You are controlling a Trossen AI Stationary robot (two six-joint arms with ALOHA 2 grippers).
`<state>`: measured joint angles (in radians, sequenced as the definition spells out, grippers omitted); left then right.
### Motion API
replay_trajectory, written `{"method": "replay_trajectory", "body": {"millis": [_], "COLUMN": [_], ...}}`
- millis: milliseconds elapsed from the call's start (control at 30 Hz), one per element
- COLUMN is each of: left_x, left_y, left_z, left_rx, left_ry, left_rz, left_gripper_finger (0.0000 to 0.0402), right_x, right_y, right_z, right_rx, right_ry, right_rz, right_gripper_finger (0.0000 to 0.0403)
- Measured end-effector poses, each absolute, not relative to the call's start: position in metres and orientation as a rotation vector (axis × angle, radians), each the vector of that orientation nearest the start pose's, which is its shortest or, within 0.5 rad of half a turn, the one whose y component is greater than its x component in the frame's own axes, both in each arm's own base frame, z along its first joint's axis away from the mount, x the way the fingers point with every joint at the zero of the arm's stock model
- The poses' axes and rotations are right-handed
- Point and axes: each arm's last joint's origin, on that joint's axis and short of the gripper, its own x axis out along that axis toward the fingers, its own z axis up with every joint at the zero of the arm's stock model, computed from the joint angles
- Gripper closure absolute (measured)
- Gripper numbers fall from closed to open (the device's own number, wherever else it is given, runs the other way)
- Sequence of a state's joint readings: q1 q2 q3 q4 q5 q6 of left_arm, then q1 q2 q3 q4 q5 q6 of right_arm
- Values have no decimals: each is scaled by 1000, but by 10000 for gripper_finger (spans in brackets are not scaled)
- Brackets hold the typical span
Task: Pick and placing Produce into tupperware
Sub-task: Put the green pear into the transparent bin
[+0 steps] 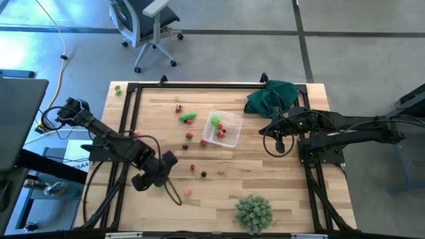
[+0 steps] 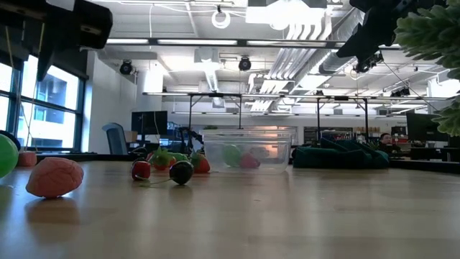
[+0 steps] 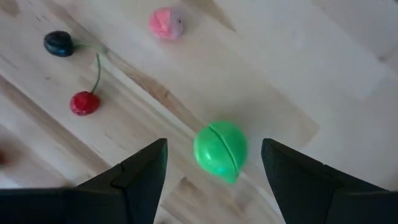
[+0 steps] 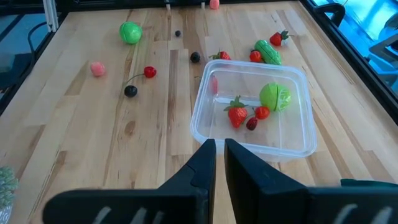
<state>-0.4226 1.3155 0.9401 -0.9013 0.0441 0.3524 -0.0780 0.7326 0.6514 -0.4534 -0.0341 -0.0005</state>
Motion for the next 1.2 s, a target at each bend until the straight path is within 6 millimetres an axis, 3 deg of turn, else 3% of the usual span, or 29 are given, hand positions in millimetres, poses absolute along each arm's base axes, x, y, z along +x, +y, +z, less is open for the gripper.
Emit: {"method": "replay_trajectory", "body": {"millis": [167, 733, 1200], "left_x": [205, 189, 187], "left_y": [-104, -95, -94], "left_z": [223, 177, 163], "left_rx": [604, 631, 581], "left_ry": [1176, 1253, 1223], "left_rz": [-618, -577, -538], "left_gripper_finger": [153, 153, 153], "right_x": [156, 156, 156], "right_y": [-11, -11, -11], "right_z": [271, 271, 271], "right_rx": [30, 30, 29], "right_ry": [534, 534, 534], "right_rz": [-42, -43, -42], "right_gripper_finger": [379, 379, 379]}}
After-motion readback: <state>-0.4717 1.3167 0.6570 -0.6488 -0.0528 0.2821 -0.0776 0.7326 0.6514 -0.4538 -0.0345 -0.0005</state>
